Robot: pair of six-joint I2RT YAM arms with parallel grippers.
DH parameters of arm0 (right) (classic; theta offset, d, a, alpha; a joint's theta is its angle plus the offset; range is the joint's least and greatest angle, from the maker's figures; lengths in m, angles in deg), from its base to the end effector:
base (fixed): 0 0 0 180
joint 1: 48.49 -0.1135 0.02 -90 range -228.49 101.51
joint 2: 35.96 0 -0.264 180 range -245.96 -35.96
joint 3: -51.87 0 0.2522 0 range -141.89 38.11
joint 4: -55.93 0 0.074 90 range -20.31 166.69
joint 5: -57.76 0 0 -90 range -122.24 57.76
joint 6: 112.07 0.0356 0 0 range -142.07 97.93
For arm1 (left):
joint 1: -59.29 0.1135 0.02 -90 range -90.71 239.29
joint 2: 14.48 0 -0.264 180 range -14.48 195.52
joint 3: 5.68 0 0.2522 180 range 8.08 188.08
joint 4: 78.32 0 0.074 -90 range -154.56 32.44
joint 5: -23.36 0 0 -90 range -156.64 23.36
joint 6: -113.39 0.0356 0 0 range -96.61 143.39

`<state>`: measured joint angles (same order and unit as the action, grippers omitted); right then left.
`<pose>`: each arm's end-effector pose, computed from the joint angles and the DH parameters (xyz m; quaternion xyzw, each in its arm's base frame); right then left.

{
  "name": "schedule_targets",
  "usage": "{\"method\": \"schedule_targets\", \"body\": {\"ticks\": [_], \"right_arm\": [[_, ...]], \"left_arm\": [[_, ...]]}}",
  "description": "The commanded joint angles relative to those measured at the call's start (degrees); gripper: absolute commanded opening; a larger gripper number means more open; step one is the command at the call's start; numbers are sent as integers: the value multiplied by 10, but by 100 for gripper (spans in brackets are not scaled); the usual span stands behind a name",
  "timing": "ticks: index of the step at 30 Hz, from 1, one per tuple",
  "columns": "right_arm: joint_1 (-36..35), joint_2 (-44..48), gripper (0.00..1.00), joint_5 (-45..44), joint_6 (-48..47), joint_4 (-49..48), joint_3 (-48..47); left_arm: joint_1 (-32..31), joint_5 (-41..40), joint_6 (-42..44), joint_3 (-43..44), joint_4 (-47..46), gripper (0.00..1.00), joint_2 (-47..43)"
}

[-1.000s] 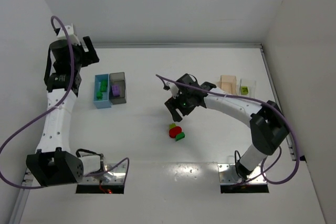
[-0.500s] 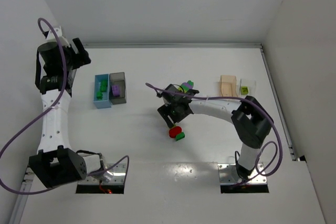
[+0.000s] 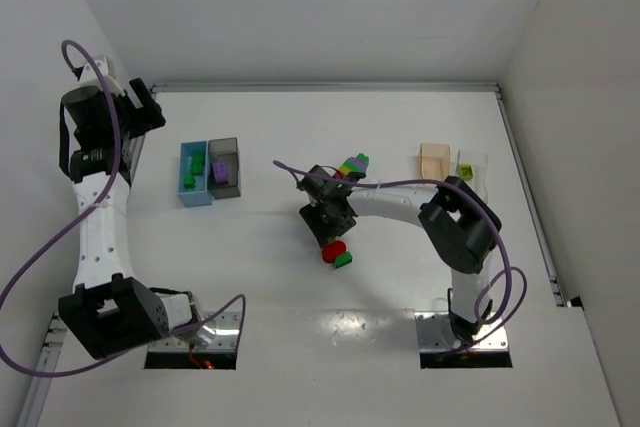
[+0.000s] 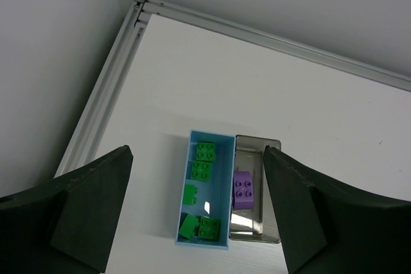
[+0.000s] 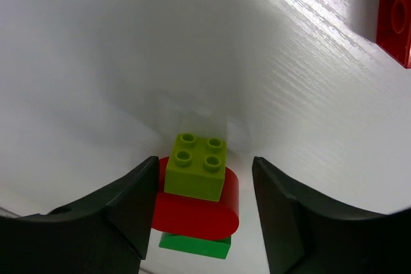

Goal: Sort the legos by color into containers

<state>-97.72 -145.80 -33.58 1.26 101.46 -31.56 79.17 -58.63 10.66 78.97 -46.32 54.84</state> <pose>0.2419 0.2793 0.1455 -0.2195 0.9628 0.0836 0.1333 0.2600 0.0887 0.3958 -0.1846 0.7797 -0.0188 0.5980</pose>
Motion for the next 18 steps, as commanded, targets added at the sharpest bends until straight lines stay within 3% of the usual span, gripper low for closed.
{"method": "schedule_targets", "body": {"ticks": [1,4,5,8,12,15,18], "right_arm": [[-2,1,55,6,16,-1,-5],[-2,1,42,12,16,-1,-5],[-2,1,29,12,16,-1,-5],[-2,-6,13,19,16,-1,-5],[10,-19,3,25,16,11,-42],[27,-36,0,31,16,36,-93],[44,-63,0,37,16,71,-161]], "left_arm": [[9,17,-8,-7,-15,90,-1],[9,17,-8,-22,-21,90,-1],[9,24,-8,-31,-27,90,-6],[9,52,8,-51,-32,90,-12],[9,198,87,-96,-44,90,-58],[1,363,147,-173,-76,90,-150],[-44,432,226,-260,-83,90,-214]]}}
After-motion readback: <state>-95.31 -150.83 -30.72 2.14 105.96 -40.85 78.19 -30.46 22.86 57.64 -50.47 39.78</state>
